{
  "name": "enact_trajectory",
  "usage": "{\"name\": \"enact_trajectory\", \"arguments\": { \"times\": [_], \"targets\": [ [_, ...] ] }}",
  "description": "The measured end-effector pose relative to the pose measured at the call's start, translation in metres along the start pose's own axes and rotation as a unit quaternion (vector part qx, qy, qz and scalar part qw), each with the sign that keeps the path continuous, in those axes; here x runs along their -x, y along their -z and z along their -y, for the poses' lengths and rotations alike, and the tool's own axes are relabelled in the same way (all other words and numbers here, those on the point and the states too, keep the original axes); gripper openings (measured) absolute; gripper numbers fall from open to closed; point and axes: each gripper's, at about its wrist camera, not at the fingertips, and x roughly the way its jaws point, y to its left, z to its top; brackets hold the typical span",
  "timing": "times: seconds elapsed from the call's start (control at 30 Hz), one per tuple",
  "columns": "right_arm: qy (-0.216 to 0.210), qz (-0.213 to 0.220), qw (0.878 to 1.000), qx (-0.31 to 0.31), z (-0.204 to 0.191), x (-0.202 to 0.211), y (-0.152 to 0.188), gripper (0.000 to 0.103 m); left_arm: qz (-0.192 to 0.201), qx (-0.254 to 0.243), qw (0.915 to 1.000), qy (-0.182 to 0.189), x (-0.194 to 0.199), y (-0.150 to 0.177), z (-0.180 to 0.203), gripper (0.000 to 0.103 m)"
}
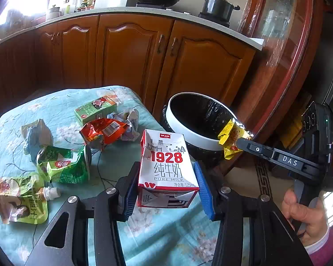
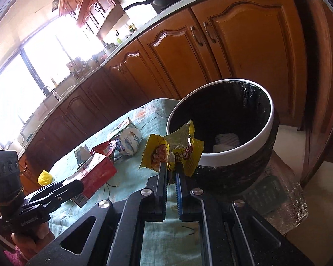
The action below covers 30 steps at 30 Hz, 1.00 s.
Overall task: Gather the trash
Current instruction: 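Carry the carton and yellow wrapper over the bin and release both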
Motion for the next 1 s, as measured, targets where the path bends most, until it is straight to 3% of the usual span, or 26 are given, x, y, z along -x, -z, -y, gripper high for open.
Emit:
{"name": "enact_trajectory", "arguments": {
  "times": [0.67, 1.0],
  "targets": [
    [0.03, 0.019, 0.999, -0.008, 0.041, -0.006, -0.043, 0.007, 0.003, -0.033, 0.9993, 0.015, -0.057, -0.05, 0.033, 0.046],
    [0.045, 0.004, 0.999, -0.006, 0.062, -0.028, -0.067, 0.008, -0.013, -0.064, 0.9978, 0.013, -0.111, -0.083, 0.054, 0.046]
  ]
}}
